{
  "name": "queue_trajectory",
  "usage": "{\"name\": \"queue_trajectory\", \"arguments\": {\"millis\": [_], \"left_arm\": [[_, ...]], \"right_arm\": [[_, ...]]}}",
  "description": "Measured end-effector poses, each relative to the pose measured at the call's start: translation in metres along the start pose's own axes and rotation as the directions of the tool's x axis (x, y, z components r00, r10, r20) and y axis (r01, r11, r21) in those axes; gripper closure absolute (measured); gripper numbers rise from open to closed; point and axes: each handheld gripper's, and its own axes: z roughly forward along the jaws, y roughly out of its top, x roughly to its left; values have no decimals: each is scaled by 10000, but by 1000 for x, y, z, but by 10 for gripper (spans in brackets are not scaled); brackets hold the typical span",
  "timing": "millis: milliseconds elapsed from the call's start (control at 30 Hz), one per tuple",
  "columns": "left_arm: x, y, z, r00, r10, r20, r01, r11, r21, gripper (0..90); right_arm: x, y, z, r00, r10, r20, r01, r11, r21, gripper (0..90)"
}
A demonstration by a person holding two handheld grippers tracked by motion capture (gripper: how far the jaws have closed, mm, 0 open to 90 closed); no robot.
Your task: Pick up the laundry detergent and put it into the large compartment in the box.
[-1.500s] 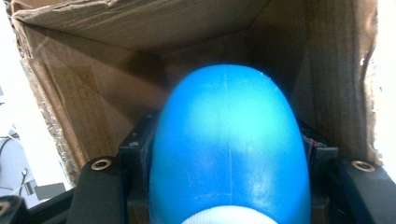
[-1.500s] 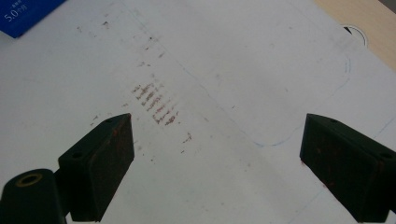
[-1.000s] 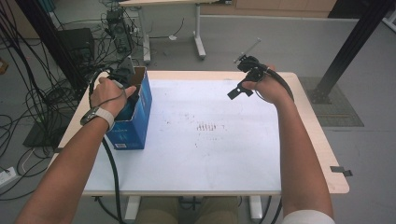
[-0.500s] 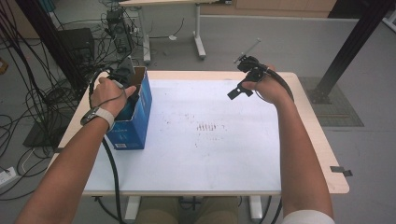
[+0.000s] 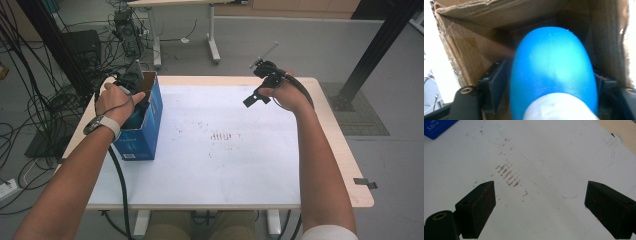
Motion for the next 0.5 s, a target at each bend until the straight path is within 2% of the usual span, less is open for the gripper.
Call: {"name": "queue_trajectory", "arguments": {"millis": [133,267,400,500], "left_arm": [[5,-2,-1,9998,51,174,-51,10000,-32,269],[6,1,-4,9993,263,258,-266,9996,108,263],[12,1,-7,9984,245,519,-253,9996,144,263],[12,-1,-8,9980,288,559,-296,9995,131,263]], "right_arm": [[1,1,1,10000,-42,-19,43,10000,32,99],[1,2,3,10000,-69,-42,69,10000,63,99],[2,3,3,10000,-67,-70,67,10000,67,99],[1,2,2,10000,-59,-71,59,10000,60,99]]}}
